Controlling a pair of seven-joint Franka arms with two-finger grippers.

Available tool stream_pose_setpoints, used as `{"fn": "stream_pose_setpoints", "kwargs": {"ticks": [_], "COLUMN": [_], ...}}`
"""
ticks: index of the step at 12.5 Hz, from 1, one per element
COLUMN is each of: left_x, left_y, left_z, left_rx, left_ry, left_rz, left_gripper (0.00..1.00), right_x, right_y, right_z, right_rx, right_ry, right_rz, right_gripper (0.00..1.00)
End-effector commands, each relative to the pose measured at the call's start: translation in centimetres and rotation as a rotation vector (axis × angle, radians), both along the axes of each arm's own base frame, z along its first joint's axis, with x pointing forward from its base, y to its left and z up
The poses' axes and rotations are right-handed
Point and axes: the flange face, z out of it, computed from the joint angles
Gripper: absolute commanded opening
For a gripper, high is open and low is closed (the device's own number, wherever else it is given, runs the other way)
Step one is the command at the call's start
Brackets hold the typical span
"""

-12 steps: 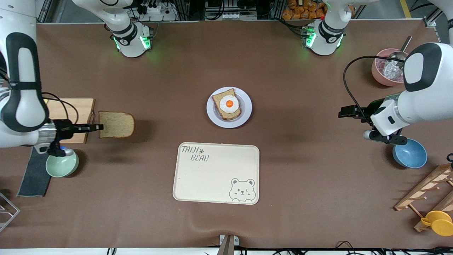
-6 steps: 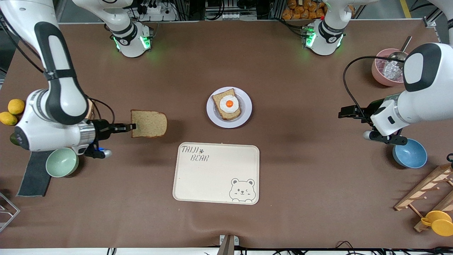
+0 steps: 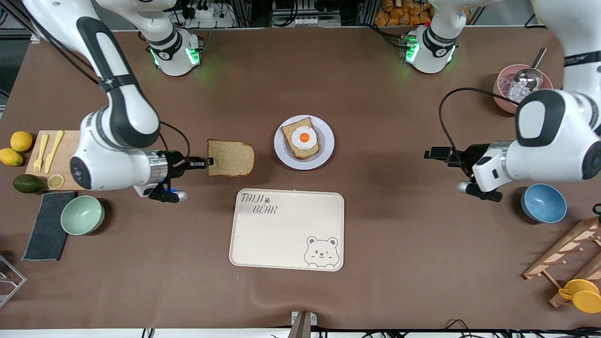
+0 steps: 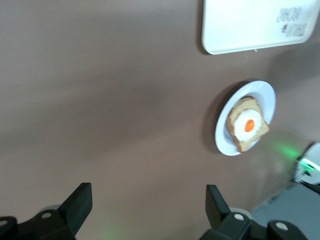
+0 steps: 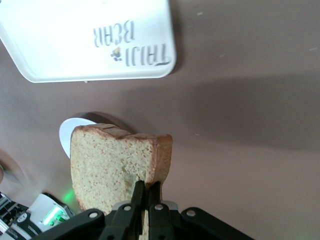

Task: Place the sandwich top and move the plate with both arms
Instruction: 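Lower the bread onto the egg toast while the left gripper nears the plate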

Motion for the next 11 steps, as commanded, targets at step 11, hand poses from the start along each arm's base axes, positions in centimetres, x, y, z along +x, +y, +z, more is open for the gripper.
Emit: {"fn": "stream_pose_setpoints", "kwargs": {"ticks": [11], "left_x": [-6.5], "left_y": [-12.0], "left_z": [-9.3], "left_rx": [-0.156], "left_ry": [-0.051], "left_rz": [0.071], "left_gripper": [1.00], "right_x": [-11.6], "right_y": [18.0], "right_z": [-3.6], "right_rx": [-0.016], "right_ry": [-0.161], "right_rz": [-0.064], "right_gripper": [0.00]}}
